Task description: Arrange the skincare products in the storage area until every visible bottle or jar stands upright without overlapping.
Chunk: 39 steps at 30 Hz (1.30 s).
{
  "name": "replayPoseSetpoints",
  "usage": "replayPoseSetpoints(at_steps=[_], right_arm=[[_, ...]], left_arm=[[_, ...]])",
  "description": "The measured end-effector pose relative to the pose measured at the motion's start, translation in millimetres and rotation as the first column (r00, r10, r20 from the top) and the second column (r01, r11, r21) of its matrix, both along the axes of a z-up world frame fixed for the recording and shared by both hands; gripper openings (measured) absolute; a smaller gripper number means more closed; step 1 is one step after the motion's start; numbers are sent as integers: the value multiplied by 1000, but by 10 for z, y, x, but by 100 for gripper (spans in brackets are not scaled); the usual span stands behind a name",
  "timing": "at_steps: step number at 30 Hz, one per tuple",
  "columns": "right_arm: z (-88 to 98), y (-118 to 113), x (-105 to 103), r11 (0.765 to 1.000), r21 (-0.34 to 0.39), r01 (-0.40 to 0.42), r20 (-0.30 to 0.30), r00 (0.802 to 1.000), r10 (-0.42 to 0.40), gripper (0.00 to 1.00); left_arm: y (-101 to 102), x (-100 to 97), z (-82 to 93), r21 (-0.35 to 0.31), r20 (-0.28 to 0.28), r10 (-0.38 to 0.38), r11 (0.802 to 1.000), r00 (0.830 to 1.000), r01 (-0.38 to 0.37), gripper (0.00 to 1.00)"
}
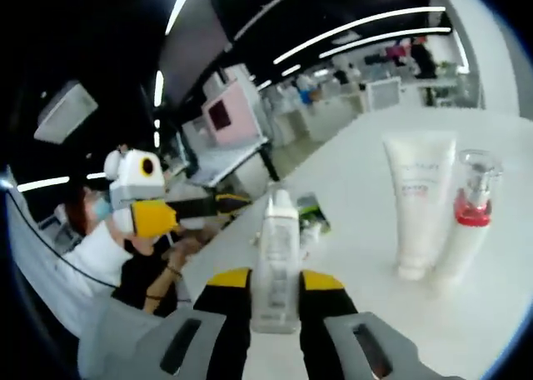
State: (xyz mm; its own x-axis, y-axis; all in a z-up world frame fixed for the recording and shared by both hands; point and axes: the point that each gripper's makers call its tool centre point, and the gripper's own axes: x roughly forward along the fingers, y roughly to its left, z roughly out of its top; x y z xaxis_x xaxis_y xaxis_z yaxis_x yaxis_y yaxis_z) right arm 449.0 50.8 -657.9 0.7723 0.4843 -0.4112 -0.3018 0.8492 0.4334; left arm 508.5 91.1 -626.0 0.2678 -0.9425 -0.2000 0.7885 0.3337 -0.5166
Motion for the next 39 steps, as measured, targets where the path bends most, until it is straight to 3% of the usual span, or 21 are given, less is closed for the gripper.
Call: replayPoseSetpoints(at_steps=[1,4,6,9,16,19,22,26,30,37,38,39], right_arm=[[23,0,-12,1000,10,0,2,1000,0,14],[130,30,-43,998,58,-13,28,1000,11,14],[221,76,-70,997,64,-53,77,996,48,14],[272,106,-121,995,73,-74,82,994,68,14],[426,113,-227,981,152,-120,135,986,100,14],[461,124,-287,974,165,-155,154,980,130,14],[411,119,-306,979,116,-170,151,977,152,14],[448,152,-324,970,159,-186,165,973,159,14],[477,166,-327,967,166,-196,185,969,164,14],[547,149,-366,946,241,-217,214,963,166,14],[555,152,-375,939,260,-224,217,961,169,14],[602,162,-387,916,328,-231,225,961,162,14]], left_arm=[[-42,-21,37,-31,-37,-6,1000,999,5,83],[-123,-40,108,-66,-41,-19,998,999,16,76],[-206,-109,175,-100,-56,-37,995,998,31,72],[-303,-193,261,-150,-91,-69,987,993,54,68],[-426,-354,413,-196,-77,-126,975,989,109,63],[-467,-412,444,-192,-62,-145,973,987,131,59],[-495,-443,465,-184,-44,-151,973,988,140,56],[-540,-504,504,-184,-35,-172,969,984,163,50],[-549,-453,465,-122,21,-139,983,990,140,48],[-592,-541,535,-163,12,-205,965,979,204,39],[-602,-569,551,-174,13,-218,961,976,216,39],[-614,-626,571,-187,9,-243,952,970,241,40]])
